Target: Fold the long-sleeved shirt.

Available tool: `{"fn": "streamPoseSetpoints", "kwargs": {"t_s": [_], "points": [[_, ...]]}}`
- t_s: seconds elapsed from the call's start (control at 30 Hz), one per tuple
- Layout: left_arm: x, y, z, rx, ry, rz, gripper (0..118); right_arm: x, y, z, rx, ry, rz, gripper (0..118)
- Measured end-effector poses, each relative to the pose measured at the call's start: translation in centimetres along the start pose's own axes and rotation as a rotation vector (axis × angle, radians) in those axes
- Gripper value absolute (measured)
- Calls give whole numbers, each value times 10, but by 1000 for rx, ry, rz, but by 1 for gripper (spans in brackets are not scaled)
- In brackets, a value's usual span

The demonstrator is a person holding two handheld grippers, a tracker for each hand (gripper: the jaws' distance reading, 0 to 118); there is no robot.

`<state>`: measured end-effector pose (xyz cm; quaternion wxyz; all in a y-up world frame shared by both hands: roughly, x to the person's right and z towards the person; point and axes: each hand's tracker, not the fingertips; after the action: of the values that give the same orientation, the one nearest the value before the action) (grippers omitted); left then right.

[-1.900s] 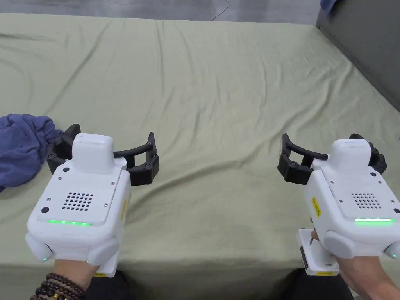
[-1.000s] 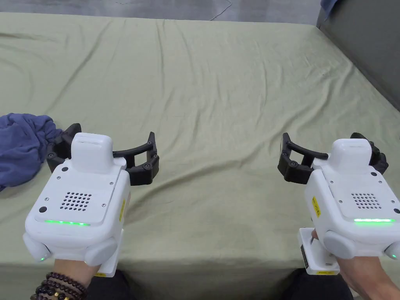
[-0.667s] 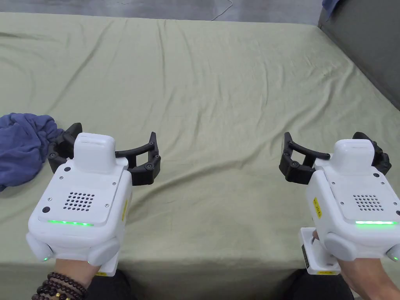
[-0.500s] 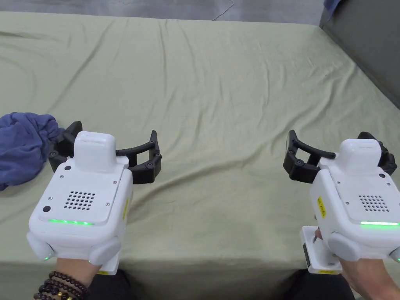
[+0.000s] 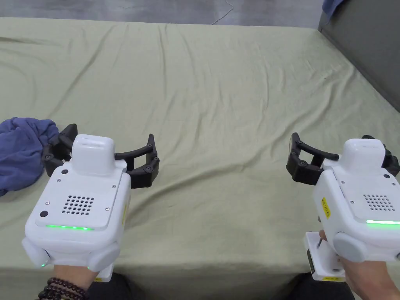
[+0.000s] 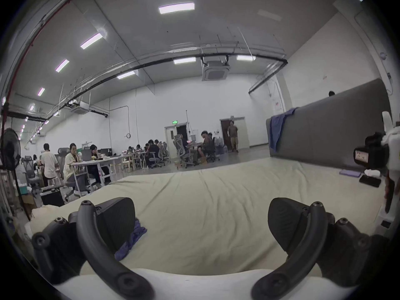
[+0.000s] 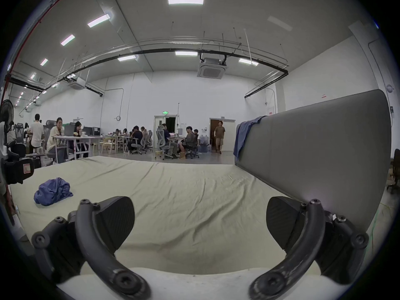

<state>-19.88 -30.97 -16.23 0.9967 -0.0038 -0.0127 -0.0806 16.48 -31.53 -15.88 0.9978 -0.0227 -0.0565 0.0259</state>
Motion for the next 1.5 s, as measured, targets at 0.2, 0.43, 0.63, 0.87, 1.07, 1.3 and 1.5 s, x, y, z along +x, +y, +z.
{"fn": "streamPoseSetpoints", "kwargs": {"t_s": [0.2,0.43,0.63,0.87,1.07,1.3,1.5], "points": [[4,14,6,29,39,-5,0,-5,1,-1,-17,-7,-7,0],[-4,13,-5,-31,41,49,0,-6,3,-5,-29,3,-4,0],[-45,31,-2,-29,141,37,0,-36,27,-34,-28,73,6,0],[-134,18,37,-72,324,13,0,-136,40,-49,-4,247,-14,0],[-186,9,79,-105,432,19,0,-236,43,-41,-8,415,-48,0],[-211,0,91,-140,464,26,0,-308,43,-33,-32,516,-33,0],[-239,-2,35,-350,333,182,54,-325,46,-33,-42,544,-9,0]]}}
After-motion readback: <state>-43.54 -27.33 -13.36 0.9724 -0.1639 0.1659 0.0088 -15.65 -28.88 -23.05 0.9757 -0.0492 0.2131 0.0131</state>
